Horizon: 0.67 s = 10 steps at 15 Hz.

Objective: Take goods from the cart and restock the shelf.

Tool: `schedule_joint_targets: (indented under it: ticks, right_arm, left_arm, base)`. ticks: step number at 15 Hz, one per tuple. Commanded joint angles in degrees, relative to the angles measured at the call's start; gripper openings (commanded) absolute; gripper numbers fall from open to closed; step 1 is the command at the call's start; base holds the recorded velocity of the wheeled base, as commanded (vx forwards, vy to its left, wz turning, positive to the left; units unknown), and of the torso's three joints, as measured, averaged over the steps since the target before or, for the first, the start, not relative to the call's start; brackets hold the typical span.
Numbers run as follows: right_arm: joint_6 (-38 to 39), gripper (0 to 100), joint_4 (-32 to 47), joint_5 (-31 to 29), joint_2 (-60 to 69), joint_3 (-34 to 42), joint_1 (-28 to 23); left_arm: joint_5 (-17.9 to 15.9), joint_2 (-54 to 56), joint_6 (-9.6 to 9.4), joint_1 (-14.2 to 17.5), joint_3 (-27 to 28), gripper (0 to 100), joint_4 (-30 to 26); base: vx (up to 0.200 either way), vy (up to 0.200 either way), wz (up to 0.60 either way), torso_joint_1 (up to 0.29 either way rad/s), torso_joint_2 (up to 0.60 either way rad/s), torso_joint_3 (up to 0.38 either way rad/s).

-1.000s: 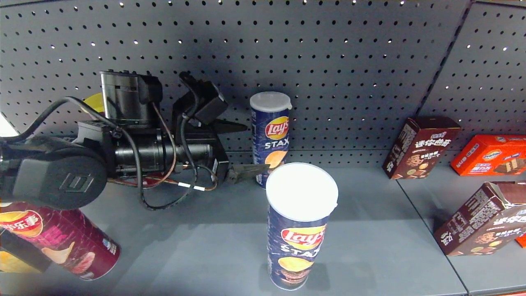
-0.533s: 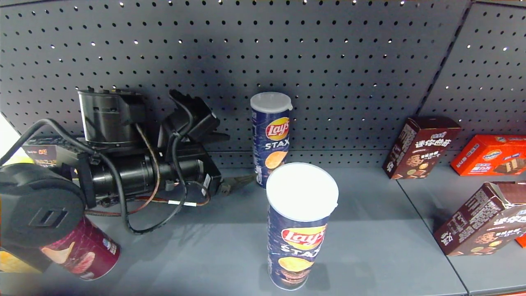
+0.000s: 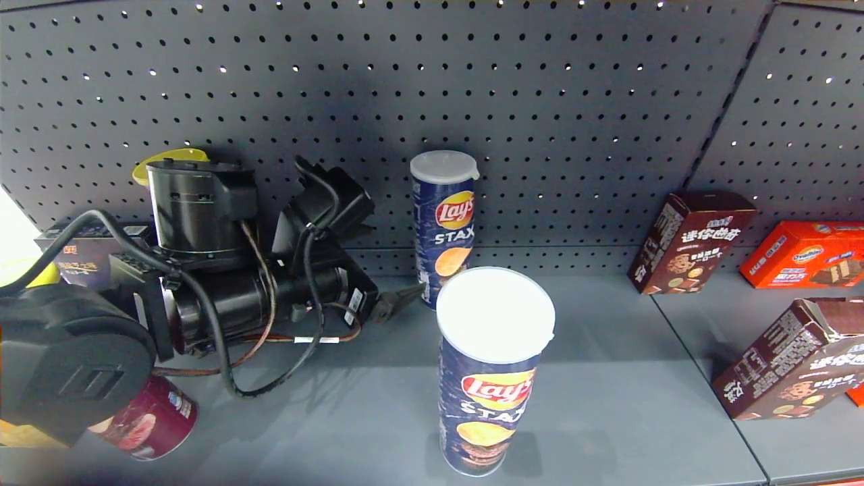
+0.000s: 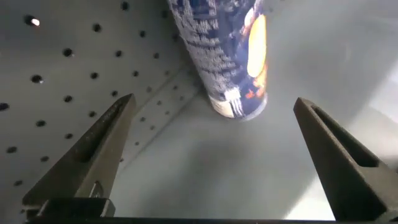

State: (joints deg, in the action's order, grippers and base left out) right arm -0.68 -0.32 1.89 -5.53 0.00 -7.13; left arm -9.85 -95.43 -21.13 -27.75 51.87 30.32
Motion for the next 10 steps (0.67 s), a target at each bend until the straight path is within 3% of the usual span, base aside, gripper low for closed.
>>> schedule_joint_targets:
  ticks: [1,10]
  right_arm:
    - [-0.02,100,-0.03,0.04,-0.09,0.0,0.01]
    - [-0.02,100,-0.03,0.04,0.0,0.0,0.01]
  left_arm:
    - [1.85,-2.39,0.03,-0.47,0.25,100,1.67]
    - [9.06,-7.58,-0.14,-2.75,3.85,100,5.28]
  base:
    - [0.0,0.0,0.0,0.0,0.0,0.0]
    - [0.0,0.0,0.0,0.0,0.0,0.0]
